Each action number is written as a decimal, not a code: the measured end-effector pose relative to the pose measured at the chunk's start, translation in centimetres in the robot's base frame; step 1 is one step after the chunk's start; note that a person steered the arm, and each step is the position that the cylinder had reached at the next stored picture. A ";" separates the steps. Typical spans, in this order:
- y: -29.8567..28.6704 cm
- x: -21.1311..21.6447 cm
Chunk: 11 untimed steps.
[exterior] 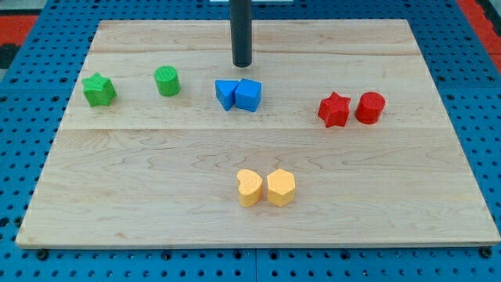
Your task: Drag the green circle towards the top right of the board
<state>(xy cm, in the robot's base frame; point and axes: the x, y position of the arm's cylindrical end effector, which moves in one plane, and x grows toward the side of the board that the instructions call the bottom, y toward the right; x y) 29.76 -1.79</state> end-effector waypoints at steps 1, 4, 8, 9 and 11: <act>0.0 -0.9; -2.8 -0.2; -14.6 4.9; -12.1 2.4; -10.9 1.6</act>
<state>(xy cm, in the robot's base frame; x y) 31.32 -12.71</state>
